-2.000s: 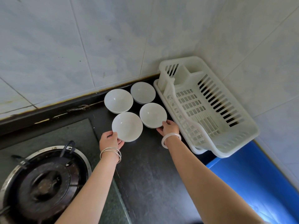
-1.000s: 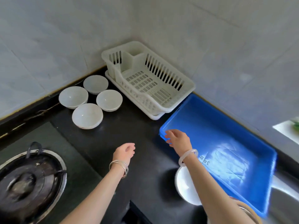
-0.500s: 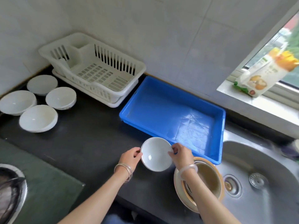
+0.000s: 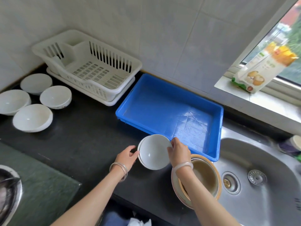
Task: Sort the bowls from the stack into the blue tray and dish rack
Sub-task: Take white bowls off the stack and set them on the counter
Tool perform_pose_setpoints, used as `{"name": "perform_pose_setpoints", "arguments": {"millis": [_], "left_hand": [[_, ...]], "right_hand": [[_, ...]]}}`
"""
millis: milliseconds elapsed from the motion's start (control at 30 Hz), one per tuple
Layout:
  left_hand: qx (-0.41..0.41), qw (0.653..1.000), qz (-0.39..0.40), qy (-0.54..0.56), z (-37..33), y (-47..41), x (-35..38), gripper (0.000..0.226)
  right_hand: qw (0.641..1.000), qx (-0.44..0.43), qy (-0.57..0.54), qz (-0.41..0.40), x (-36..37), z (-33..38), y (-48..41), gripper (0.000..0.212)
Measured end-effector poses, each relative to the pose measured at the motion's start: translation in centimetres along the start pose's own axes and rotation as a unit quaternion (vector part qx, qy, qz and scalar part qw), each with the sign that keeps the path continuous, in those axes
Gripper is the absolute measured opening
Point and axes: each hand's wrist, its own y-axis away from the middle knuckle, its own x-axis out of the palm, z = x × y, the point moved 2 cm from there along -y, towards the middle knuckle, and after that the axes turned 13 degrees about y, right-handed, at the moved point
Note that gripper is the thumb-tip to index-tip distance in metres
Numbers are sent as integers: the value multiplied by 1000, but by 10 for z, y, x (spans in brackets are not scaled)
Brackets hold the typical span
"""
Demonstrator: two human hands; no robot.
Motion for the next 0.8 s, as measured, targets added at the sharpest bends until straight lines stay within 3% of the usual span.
{"name": "perform_pose_setpoints", "arguments": {"millis": [233, 433, 800], "left_hand": [[-29, 995, 29, 93, -1, -4, 6, 40], [-64, 984, 39, 160, -7, -6, 14, 41], [-47, 964, -91, 244, -20, -6, -56, 39]], "right_hand": [[989, 54, -140, 2, -11, -16, 0, 3], [982, 61, -178, -21, -28, -28, 2, 5], [964, 29, -266, -6, -36, 15, -10, 15]]}}
